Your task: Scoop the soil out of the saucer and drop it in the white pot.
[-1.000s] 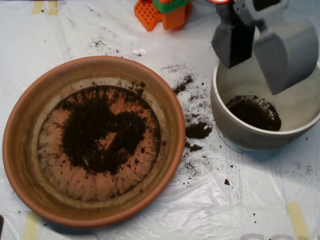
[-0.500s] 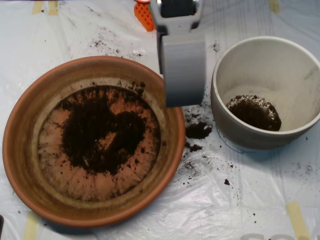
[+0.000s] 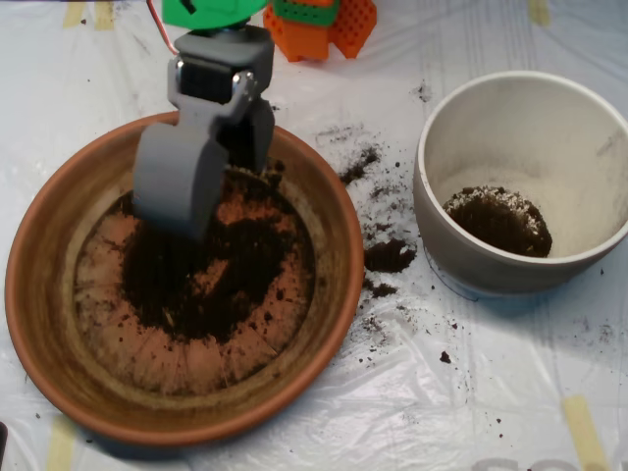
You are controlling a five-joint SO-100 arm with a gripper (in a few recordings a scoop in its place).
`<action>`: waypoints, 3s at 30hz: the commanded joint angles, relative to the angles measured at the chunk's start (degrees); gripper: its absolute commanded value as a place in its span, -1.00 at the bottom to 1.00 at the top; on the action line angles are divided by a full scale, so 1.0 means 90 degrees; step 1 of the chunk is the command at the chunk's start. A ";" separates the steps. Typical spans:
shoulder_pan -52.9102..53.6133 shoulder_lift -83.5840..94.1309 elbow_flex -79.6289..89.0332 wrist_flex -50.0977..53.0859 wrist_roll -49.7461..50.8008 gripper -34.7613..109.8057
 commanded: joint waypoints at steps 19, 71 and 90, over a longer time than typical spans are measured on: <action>0.1045 -0.3086 -0.1309 -0.0381 0.0137 0.17; 0.1104 -0.5352 -0.3496 0.0508 -0.0283 -0.48; 0.0371 -0.3164 -0.3506 0.0479 -0.0078 -0.53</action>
